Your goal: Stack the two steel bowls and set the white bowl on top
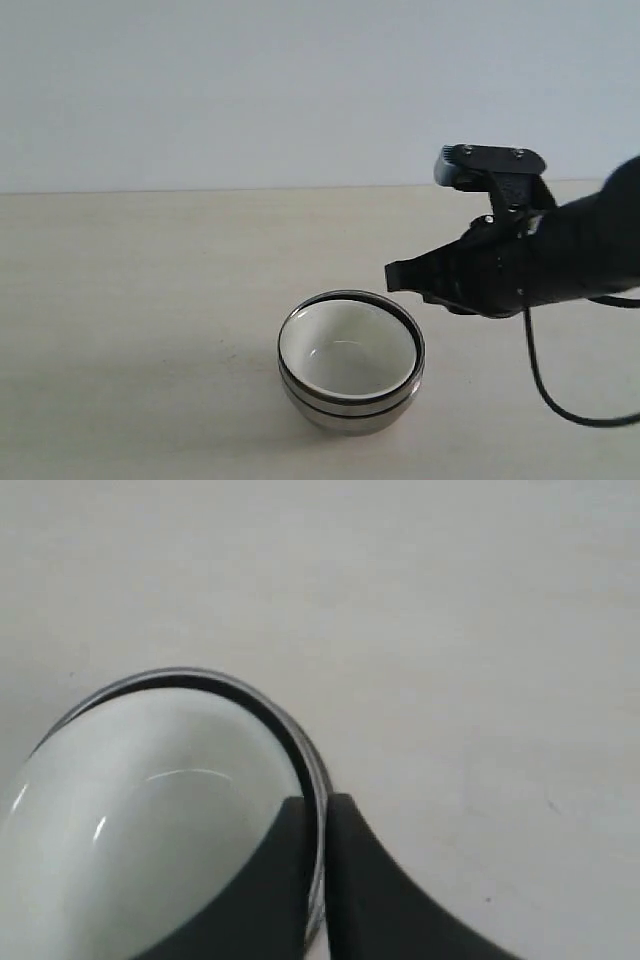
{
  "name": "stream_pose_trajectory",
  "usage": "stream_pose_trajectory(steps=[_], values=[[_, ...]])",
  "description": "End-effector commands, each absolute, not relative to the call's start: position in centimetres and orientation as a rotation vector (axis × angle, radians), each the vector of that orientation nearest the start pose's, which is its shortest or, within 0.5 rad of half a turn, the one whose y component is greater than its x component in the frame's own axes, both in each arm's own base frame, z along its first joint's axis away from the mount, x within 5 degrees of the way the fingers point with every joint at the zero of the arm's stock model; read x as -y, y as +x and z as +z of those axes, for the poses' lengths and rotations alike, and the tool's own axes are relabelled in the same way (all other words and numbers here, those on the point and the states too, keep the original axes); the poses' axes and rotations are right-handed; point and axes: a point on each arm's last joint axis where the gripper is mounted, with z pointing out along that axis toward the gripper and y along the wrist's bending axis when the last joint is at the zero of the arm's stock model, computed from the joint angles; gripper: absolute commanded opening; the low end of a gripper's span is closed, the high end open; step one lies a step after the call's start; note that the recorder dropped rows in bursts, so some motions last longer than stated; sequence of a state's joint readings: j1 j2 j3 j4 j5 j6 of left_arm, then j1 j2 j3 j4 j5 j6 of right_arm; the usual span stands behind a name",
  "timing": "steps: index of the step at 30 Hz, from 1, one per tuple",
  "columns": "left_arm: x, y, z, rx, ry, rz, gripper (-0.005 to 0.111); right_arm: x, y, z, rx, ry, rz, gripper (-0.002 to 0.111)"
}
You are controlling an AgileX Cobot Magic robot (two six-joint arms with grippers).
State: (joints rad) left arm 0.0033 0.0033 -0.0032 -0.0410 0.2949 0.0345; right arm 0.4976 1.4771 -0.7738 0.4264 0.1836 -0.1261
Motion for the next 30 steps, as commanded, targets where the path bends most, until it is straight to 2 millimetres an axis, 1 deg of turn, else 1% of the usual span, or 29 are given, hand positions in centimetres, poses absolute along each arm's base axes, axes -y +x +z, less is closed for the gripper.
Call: stream_pose_trajectory(steps=[1,4,6,8,12,19,23,27,30], values=[[0.1,5.4,18.6,-1.78,-0.003,-0.01,0.004,-12.9,23.1,22.6,-2.267,-0.232,0.463,0.0],[0.1,5.4,18.6,-1.78,-0.003,-0.01,0.004,-11.8,21.2,22.6,-2.245,-0.228,0.465,0.0],[0.1,5.4,18.6,-1.78,-0.003,-0.01,0.004,-11.1,20.1,22.6,-2.222,-0.189,0.477,0.0],[0.1,5.4,18.6,-1.78,-0.003,-0.01,0.004,-10.2,18.9,22.5,-2.178,-0.11,0.501,0.0],[0.1,5.4,18.6,-1.78,-0.003,-0.01,0.004,-8.7,16.8,22.5,-2.085,-0.076,0.507,0.0],[0.1,5.4,18.6,-1.78,-0.003,-0.01,0.004,-6.3,12.8,22.8,-1.917,0.016,0.595,0.0],[0.1,5.4,18.6,-1.78,-0.003,-0.01,0.004,-5.1,11.0,21.9,-1.838,0.056,0.621,0.0],[0.1,5.4,18.6,-1.78,-0.003,-0.01,0.004,-4.5,9.7,20.8,-1.832,0.076,0.654,0.0],[0.1,5.4,18.6,-1.78,-0.003,-0.01,0.004,-4.6,9.1,20.0,-1.915,0.124,0.717,0.0]])
